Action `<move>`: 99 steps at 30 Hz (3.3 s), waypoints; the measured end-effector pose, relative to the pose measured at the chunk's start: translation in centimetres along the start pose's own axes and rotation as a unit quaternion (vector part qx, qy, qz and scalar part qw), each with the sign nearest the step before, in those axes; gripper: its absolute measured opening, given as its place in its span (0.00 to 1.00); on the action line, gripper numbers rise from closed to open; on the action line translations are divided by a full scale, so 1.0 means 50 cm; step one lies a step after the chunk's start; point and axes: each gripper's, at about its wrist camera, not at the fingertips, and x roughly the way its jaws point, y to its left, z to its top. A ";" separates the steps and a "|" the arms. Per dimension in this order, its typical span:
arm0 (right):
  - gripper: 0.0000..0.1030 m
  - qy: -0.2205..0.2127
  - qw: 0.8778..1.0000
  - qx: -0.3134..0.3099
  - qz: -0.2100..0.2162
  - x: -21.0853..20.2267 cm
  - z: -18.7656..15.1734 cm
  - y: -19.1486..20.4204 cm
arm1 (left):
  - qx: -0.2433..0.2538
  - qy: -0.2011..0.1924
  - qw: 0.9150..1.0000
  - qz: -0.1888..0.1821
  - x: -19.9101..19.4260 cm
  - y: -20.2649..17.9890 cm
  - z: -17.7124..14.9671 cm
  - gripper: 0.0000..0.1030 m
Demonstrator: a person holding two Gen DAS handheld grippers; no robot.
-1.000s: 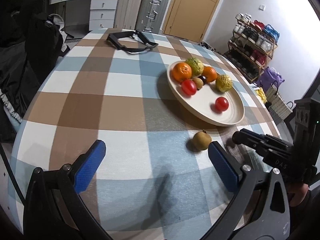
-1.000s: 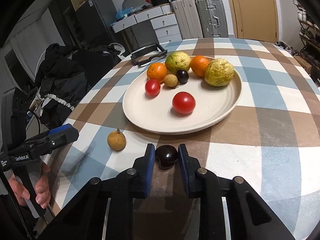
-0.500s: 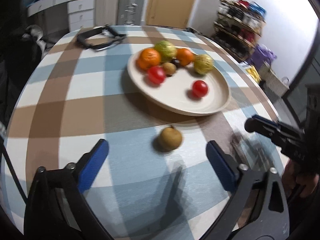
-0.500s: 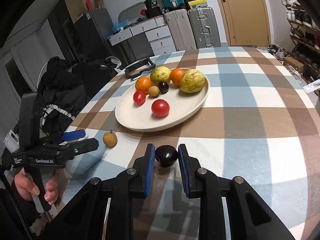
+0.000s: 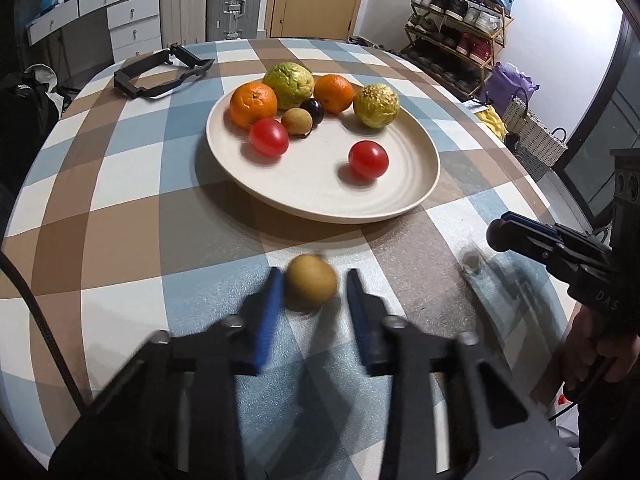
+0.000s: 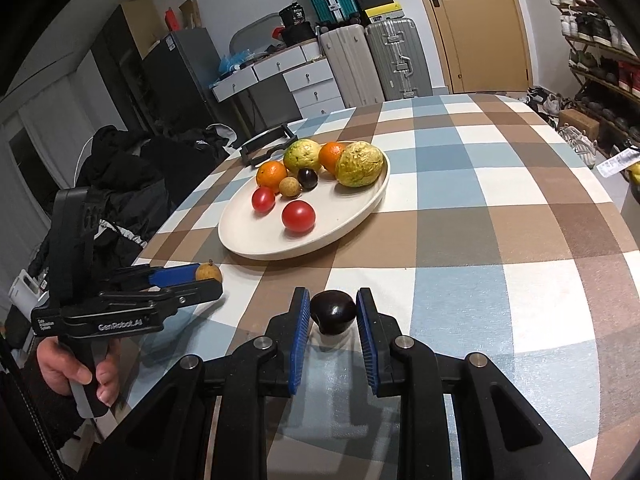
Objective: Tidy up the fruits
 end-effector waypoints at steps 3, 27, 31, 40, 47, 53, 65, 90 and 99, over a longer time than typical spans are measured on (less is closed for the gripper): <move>0.24 0.000 1.000 0.003 0.002 -0.001 -0.001 0.001 | 0.001 -0.001 1.000 -0.006 -0.002 0.001 -0.001 0.24; 0.24 -0.016 0.999 -0.023 0.015 0.005 0.077 0.036 | 0.003 -0.065 0.997 -0.050 -0.093 0.006 0.050 0.24; 0.24 -0.025 0.999 -0.023 0.030 0.015 0.124 0.039 | -0.002 -0.069 0.996 -0.056 -0.080 0.008 0.088 0.24; 0.24 -0.025 0.998 -0.030 0.047 0.075 0.218 0.044 | -0.001 -0.052 0.997 -0.063 -0.005 0.005 0.165 0.24; 0.24 0.000 0.998 -0.036 0.045 0.145 0.260 0.030 | -0.001 -0.041 0.997 -0.071 0.059 0.007 0.210 0.24; 0.24 0.013 0.998 -0.045 0.046 0.187 0.275 0.025 | 0.004 -0.029 0.996 -0.078 0.100 0.003 0.231 0.24; 0.24 0.033 0.997 -0.049 0.042 0.236 0.277 0.017 | 0.005 -0.018 0.996 -0.083 0.132 0.008 0.247 0.24; 0.83 -0.129 0.991 -0.008 0.044 -0.006 0.259 0.008 | -0.008 -0.110 0.994 -0.020 -0.077 -0.015 0.212 0.67; 1.00 -0.229 0.973 -0.028 0.012 -0.140 0.211 0.059 | -0.062 -0.223 0.971 0.056 -0.222 0.017 0.167 0.88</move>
